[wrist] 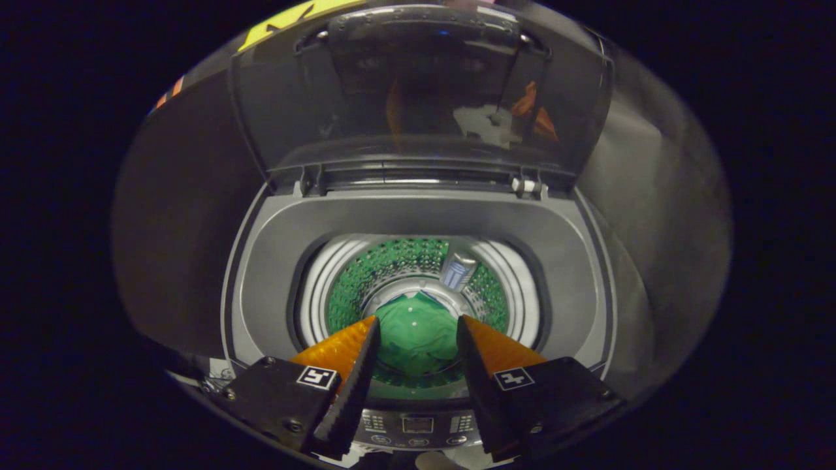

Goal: Put the clothes into the washing machine and then close the washing machine lid.

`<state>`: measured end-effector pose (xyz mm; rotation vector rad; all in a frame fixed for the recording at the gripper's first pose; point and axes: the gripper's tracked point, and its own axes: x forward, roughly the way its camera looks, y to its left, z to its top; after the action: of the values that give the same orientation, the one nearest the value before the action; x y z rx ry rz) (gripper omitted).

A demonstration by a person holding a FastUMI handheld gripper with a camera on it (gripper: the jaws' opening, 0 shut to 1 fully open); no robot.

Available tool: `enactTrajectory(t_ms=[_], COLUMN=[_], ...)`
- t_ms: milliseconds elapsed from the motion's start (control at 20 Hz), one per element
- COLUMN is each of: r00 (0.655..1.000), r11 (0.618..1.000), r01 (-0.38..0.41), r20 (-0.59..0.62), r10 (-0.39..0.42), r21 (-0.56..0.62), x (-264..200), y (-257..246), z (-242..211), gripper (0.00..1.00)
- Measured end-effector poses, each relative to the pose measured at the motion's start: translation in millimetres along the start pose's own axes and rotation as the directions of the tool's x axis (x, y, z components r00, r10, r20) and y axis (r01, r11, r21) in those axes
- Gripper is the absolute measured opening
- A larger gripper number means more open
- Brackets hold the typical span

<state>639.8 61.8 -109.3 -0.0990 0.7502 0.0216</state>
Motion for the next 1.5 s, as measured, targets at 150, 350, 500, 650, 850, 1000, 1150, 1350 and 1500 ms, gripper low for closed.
enactTrajectory(t_ms=[150,350,500,650,850,1000,1150,1350,1500], r00=[0.997,0.983,0.962,0.932,0.893,0.883,0.862,0.840,0.821], r11=[0.999,0.998,0.997,0.996,0.998,0.999,0.999,1.000,1.000], r01=[0.012,0.019,0.020,0.027,0.026,0.019,0.017,0.003,0.004], r20=[0.083,0.184,0.274,0.362,0.450,0.470,0.506,0.543,0.571], r10=[-0.010,-0.008,0.000,0.004,0.005,0.005,0.000,0.001,0.003], r21=[-0.035,-0.060,-0.073,-0.083,-0.063,-0.048,-0.029,-0.006,-0.010], x=[-18,-45,-68,-96,-122,-137,-144,-155,-162], y=[-1,1,0,-1,-1,1,-3,-4,-4], z=[19,51,79,110,142,155,178,207,229], gripper=[0.73,0.73,0.73,0.73,0.73,0.73,0.73,0.73,0.73])
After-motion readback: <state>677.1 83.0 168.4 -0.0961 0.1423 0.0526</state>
